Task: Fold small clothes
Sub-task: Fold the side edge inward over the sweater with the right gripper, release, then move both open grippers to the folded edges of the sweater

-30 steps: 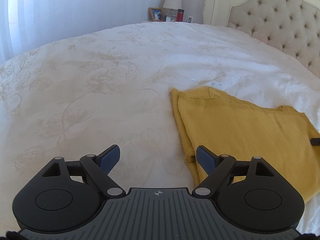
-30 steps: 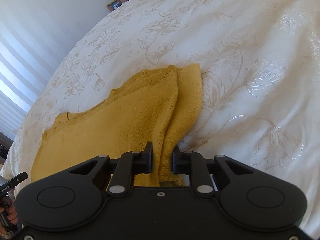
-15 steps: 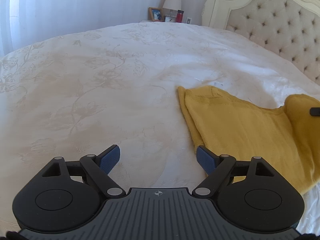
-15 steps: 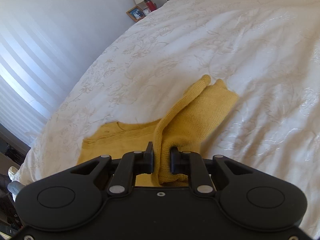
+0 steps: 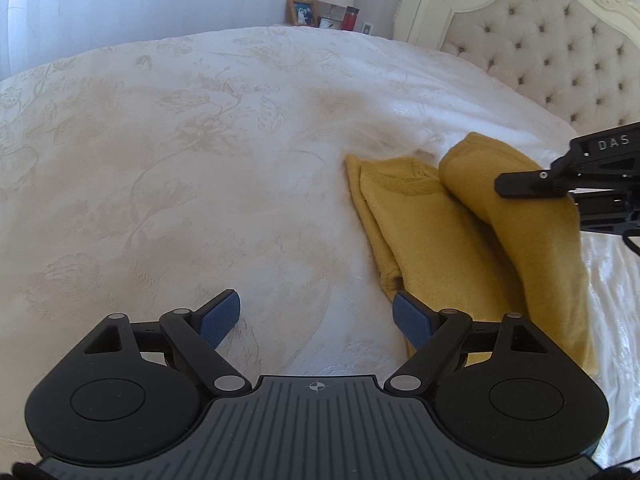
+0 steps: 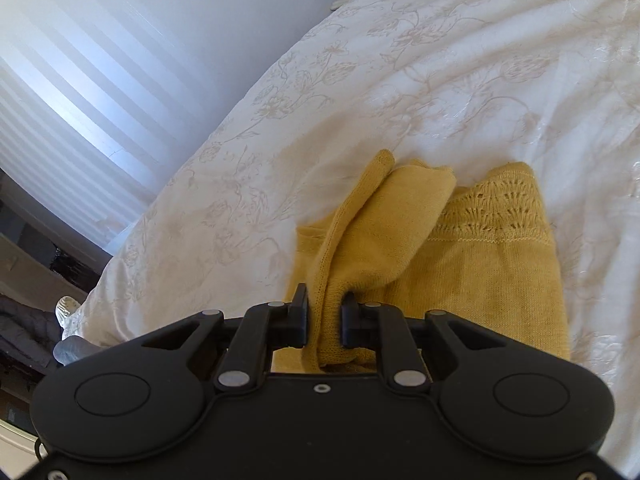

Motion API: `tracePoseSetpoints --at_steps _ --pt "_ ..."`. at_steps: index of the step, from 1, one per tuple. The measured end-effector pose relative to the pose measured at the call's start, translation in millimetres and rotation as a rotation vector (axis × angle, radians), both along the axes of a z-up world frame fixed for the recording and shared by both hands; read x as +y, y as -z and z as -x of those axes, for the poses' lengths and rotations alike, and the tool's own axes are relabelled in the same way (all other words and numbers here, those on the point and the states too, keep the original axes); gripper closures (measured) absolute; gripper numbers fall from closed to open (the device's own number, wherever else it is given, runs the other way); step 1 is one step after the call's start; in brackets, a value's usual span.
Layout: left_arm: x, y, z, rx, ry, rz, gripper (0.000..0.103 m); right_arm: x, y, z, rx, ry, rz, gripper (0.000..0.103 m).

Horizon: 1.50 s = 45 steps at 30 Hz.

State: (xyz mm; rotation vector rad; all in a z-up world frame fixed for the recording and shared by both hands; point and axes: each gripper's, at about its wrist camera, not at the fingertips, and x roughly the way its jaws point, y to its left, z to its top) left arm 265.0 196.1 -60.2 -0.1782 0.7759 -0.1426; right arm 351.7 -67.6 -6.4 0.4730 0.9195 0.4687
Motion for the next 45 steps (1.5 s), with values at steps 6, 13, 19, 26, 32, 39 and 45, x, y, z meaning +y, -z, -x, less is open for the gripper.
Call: tracePoseSetpoints --at_steps 6,13,19,26,32,39,45 --pt "7 -1 0 -0.003 -0.017 -0.002 0.02 38 12 4 -0.015 -0.015 0.155 0.08" --pt "13 0 0 0.002 -0.035 0.012 0.02 61 24 5 -0.009 -0.059 0.193 0.075" --pt "12 2 -1 0.01 -0.03 0.013 0.02 50 8 10 -0.039 -0.109 0.004 0.072" --pt "11 -2 1 -0.017 -0.021 0.022 0.02 28 -5 21 -0.113 -0.093 0.143 0.072" --pt "4 -5 6 -0.059 0.004 0.026 0.02 40 20 56 -0.121 -0.192 0.315 0.072" --pt "-5 -9 8 -0.093 0.033 0.058 0.02 59 45 118 -0.196 -0.294 0.395 0.072" --pt "-30 -18 8 -0.153 0.081 0.026 0.02 32 32 132 -0.229 -0.259 0.315 0.06"
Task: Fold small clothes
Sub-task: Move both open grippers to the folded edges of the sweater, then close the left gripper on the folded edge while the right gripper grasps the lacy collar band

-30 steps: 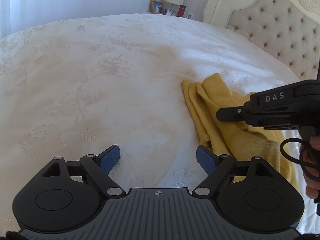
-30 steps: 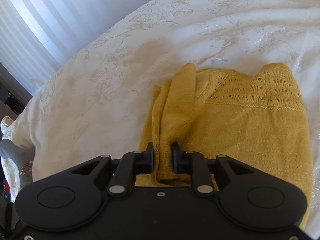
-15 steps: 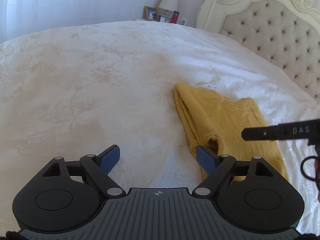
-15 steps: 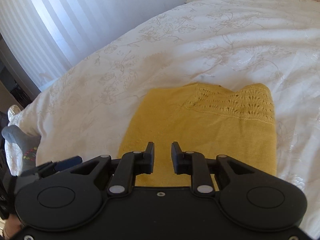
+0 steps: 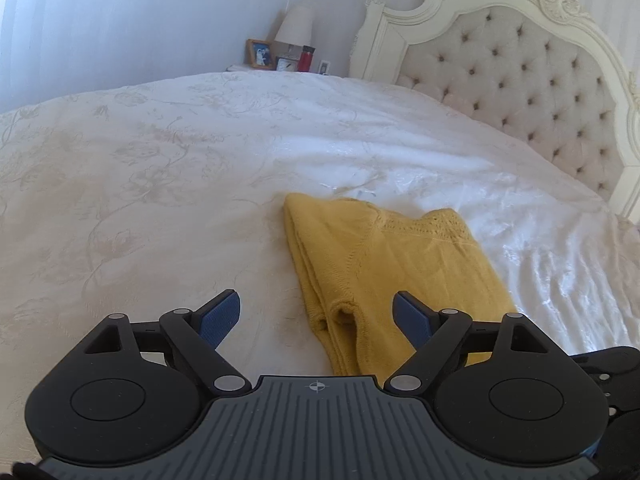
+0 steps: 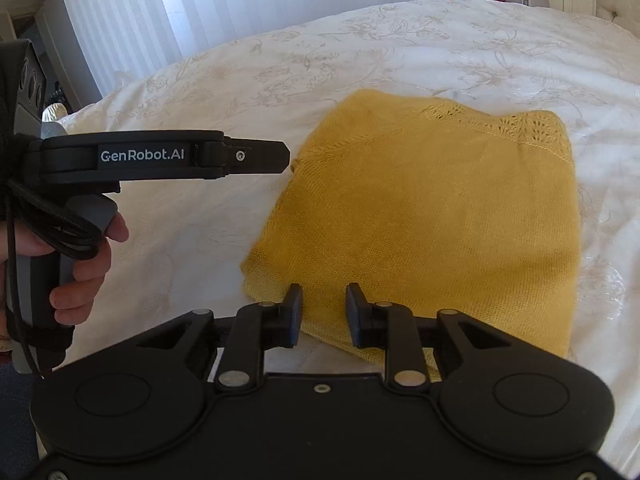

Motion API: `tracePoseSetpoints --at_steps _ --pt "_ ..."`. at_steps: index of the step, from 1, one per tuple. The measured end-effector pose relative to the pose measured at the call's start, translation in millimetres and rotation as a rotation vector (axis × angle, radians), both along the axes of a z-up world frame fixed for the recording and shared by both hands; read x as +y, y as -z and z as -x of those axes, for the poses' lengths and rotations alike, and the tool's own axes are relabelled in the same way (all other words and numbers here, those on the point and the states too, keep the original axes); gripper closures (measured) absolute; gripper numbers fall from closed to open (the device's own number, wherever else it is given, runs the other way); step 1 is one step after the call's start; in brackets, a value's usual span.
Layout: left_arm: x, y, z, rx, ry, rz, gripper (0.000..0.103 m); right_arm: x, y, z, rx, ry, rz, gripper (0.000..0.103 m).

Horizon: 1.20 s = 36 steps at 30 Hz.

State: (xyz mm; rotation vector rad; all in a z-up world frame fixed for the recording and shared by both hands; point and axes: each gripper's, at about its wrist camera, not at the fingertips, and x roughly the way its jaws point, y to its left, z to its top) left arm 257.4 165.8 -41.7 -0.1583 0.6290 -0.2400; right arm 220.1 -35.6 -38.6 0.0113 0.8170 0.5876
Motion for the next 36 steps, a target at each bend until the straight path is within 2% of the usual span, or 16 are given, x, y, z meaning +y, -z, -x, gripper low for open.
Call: tracePoseSetpoints --at_steps 2,4,6,8,11,12,13,15,18,20,24,28,32,36 --pt "-8 -3 -6 0.012 0.002 -0.011 0.02 -14 -7 3 -0.043 0.032 -0.044 0.042" --pt "-18 -6 -14 0.012 0.02 -0.025 0.02 -24 -12 6 -0.088 0.051 -0.068 0.038" --pt "-26 -8 -22 0.004 0.021 -0.06 0.02 -34 -12 4 -0.099 0.08 -0.071 0.037" --pt "-31 -2 -32 0.03 -0.013 -0.097 0.02 -46 -5 -3 -0.047 0.127 -0.081 0.036" --pt "-27 19 -42 0.133 -0.047 -0.099 0.02 -65 15 -11 0.08 0.188 -0.086 0.036" --pt "-24 30 -43 0.179 -0.056 -0.095 0.02 -69 18 -11 0.094 0.193 -0.087 0.036" --pt "-19 39 -41 0.196 -0.056 -0.083 0.019 -75 18 -10 0.094 0.185 -0.098 0.037" --pt "-12 45 -33 0.168 -0.052 -0.062 0.018 -80 11 -9 0.086 0.169 -0.101 0.037" --pt "-11 45 -27 0.163 -0.046 -0.073 0.018 -89 -6 -13 -0.009 0.162 -0.137 0.036" --pt "-12 45 -26 0.16 -0.046 -0.085 0.018 -93 -17 -27 -0.067 0.159 -0.159 0.034" --pt "-16 45 -26 0.155 -0.054 -0.098 0.017 -86 -28 -69 -0.127 0.134 -0.175 0.033" --pt "-19 47 -25 0.142 -0.062 -0.097 0.017 -68 -19 -117 -0.095 0.094 -0.15 0.033" --pt "-20 48 -24 0.137 -0.065 -0.099 0.016 -56 8 -161 -0.032 0.124 -0.085 0.033" --pt "-22 46 -26 0.149 -0.065 -0.108 0.016 -52 13 -177 -0.055 0.124 -0.049 0.032"
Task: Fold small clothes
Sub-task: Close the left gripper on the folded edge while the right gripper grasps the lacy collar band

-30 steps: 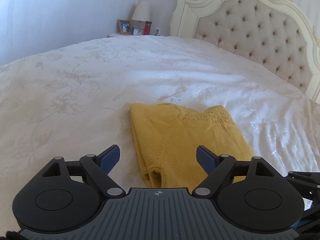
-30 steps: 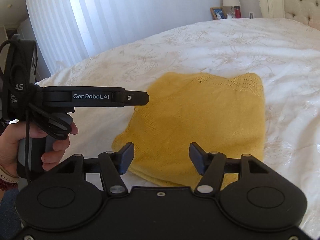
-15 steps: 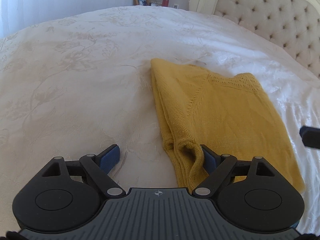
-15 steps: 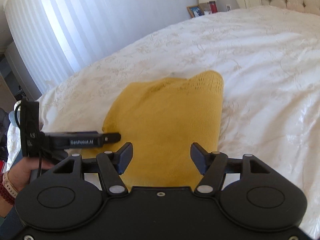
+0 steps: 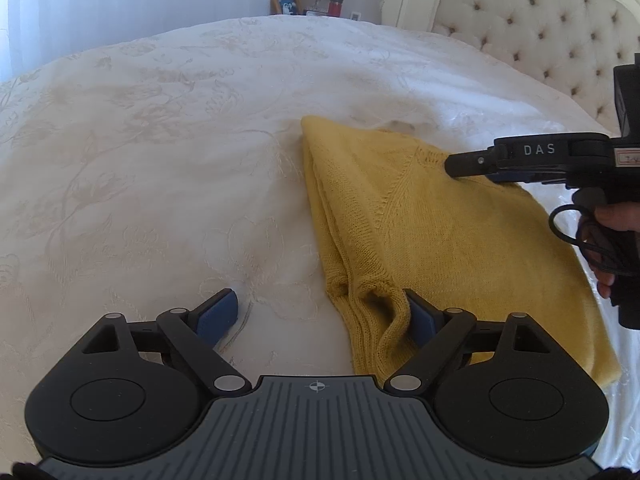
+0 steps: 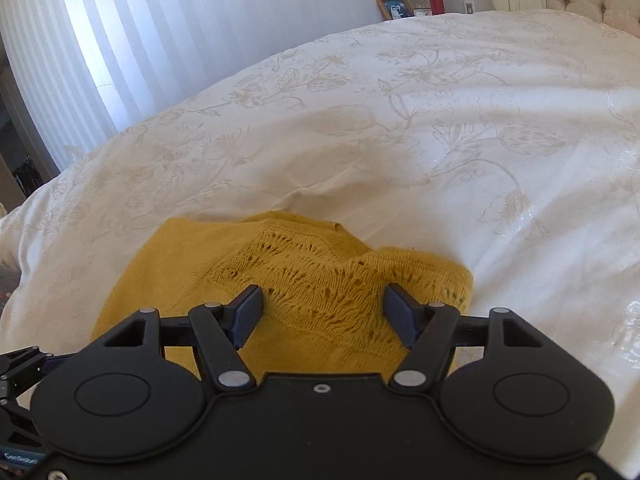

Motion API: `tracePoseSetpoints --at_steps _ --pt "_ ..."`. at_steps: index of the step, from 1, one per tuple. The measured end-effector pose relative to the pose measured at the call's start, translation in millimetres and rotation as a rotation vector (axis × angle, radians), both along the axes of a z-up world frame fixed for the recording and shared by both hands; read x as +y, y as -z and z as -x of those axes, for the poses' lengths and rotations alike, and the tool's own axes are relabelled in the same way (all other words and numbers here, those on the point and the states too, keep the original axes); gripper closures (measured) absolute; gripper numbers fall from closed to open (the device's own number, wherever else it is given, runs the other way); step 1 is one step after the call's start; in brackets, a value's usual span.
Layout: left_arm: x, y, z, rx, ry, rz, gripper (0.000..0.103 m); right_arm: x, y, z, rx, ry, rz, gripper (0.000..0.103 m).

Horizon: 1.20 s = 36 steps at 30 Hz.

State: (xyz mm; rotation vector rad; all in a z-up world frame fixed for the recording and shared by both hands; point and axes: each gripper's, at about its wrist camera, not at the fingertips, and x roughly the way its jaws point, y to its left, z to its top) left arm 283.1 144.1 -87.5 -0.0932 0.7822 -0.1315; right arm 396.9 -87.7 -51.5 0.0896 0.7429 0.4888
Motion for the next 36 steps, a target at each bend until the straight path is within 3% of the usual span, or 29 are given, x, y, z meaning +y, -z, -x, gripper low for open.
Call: tracePoseSetpoints --at_steps 3,8,16,25,30,36 --pt "2 -7 1 0.026 0.002 0.007 0.017 -7 -13 6 -0.031 -0.009 -0.011 0.032" --pt "8 -19 22 0.057 0.021 0.1 0.018 -42 -24 30 -0.044 0.002 -0.058 0.026" --pt "-2 -10 25 0.137 0.08 0.174 0.017 -89 6 32 0.114 0.062 -0.186 0.024" --pt "-17 3 -3 0.169 0.152 0.33 0.018 -81 33 8 0.214 0.01 -0.373 0.022" --pt "-24 8 -22 0.174 0.183 0.419 0.018 -67 38 -7 0.217 -0.026 -0.412 0.021" --pt "-36 8 -28 0.163 0.208 0.395 0.019 -64 40 -16 0.223 -0.037 -0.459 0.013"
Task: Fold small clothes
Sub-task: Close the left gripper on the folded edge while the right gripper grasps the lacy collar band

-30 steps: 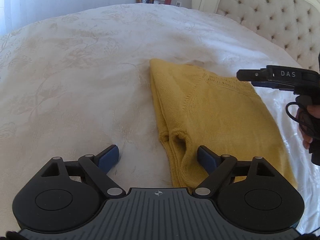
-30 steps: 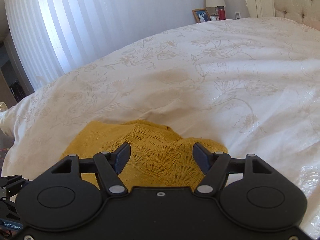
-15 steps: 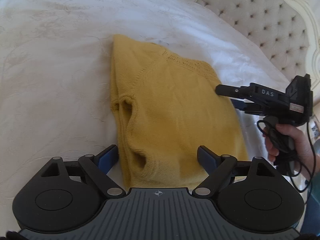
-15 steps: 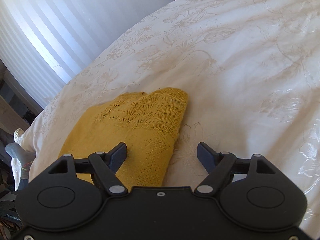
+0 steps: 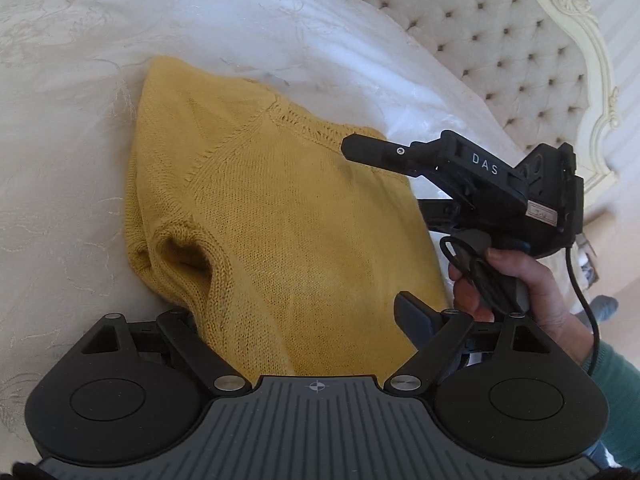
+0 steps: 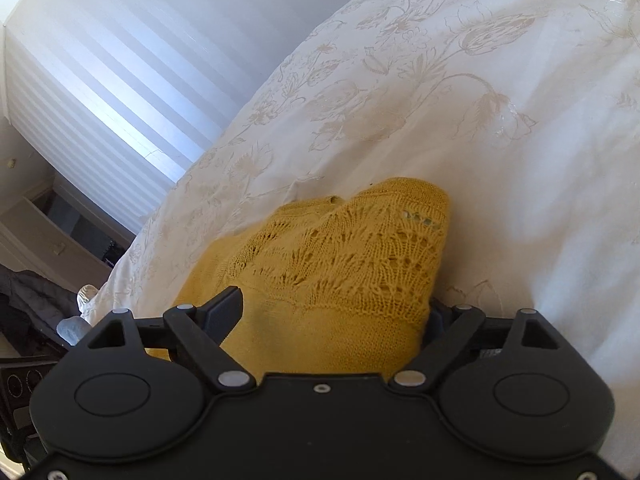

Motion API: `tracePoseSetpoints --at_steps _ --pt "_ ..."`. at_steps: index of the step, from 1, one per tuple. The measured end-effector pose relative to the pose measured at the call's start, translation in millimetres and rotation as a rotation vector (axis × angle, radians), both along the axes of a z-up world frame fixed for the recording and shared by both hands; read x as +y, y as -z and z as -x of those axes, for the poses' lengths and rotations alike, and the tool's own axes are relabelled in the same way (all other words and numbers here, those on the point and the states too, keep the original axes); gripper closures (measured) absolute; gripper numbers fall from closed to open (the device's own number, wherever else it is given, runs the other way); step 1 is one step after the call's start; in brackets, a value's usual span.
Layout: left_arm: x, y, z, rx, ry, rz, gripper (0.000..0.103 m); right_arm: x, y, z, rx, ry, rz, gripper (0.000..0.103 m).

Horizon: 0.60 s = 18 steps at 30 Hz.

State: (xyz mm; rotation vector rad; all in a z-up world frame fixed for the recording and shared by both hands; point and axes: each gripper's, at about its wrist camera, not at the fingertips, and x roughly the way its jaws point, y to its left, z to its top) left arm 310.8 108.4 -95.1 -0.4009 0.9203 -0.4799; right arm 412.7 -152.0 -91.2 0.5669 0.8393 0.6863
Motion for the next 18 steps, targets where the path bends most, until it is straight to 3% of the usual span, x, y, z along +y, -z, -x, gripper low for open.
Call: tracePoseSetpoints --at_steps 4,6,8,9,10,11,18 --pt "14 1 12 0.021 -0.042 0.015 0.049 -10 1 5 0.006 -0.014 -0.021 0.018" --pt "20 3 15 0.046 -0.066 0.038 0.058 -14 2 9 0.007 -0.009 -0.023 0.023" --pt "21 5 16 0.069 -0.079 0.039 0.085 -14 3 12 0.014 0.012 -0.013 0.038" --pt "22 5 15 0.08 -0.084 0.049 0.089 -14 3 13 0.021 0.017 -0.004 0.045" --pt "23 5 13 0.088 -0.094 0.068 0.09 -14 2 15 0.026 0.022 -0.002 0.058" --pt "24 4 12 0.092 -0.103 0.078 0.091 -14 -2 17 0.021 0.037 -0.002 0.061" --pt "26 -25 38 0.048 -0.081 0.125 0.092 -11 -49 47 -0.014 0.069 0.031 0.066"
